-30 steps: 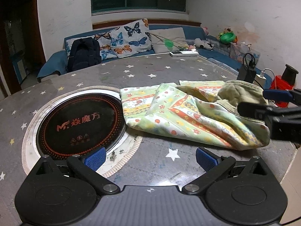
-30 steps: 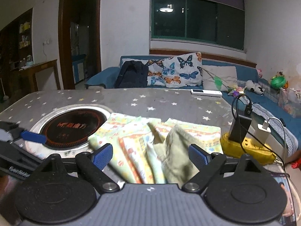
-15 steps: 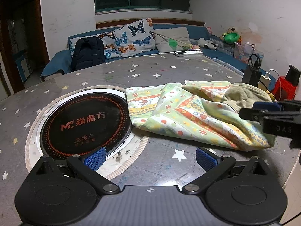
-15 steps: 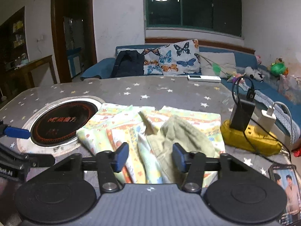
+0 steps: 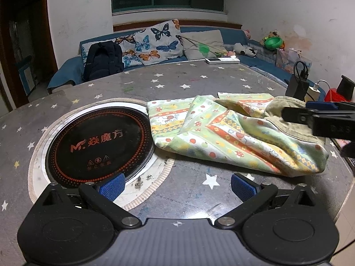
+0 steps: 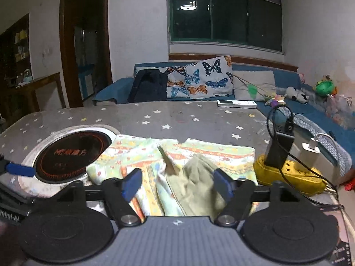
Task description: Fold clothes
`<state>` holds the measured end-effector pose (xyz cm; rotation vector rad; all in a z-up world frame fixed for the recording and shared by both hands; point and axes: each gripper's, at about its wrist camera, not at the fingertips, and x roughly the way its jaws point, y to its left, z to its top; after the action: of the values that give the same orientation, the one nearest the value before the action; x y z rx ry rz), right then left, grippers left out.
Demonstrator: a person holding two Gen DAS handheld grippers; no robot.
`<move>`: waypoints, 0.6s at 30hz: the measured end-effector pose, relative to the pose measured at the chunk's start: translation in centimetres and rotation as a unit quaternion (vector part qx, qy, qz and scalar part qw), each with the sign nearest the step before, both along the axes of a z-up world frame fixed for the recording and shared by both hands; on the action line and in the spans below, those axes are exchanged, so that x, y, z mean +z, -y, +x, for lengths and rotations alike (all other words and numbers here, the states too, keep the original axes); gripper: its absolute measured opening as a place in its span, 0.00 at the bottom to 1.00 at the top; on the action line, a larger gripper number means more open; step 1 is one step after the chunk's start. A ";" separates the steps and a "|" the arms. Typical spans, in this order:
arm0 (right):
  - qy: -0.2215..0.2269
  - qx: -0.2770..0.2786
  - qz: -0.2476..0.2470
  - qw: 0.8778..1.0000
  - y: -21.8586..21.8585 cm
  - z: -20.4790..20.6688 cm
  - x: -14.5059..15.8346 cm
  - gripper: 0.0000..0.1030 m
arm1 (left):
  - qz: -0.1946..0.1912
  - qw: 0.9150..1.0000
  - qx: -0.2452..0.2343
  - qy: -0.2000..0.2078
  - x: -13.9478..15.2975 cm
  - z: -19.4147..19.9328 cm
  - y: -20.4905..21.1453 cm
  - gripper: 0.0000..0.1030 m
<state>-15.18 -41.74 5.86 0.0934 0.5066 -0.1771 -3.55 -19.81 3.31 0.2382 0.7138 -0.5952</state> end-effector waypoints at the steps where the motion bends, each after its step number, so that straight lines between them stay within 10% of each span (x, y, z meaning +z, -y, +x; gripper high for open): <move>1: -0.005 0.000 0.002 1.000 0.0 0.3 -0.2 0.73 | 0.000 1.000 0.001 0.000 0.0 0.0 0.0 1.00; 4: -0.020 0.002 0.008 1.000 0.1 1.3 -0.7 0.72 | 0.000 1.000 0.004 0.000 0.1 0.2 -0.2 1.00; 12: -0.036 0.036 0.020 0.998 -0.6 0.8 -1.6 0.18 | 0.001 1.000 0.010 -0.003 -0.1 0.7 -0.4 1.00; 18: -0.030 0.047 0.004 0.998 -1.1 -0.2 -1.1 0.14 | 0.001 1.000 0.015 -0.005 -0.2 0.9 -0.5 1.00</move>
<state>-15.38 -40.62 4.72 0.0726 0.5707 -0.0860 -2.62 -19.29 3.11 0.2266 0.7268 -0.5680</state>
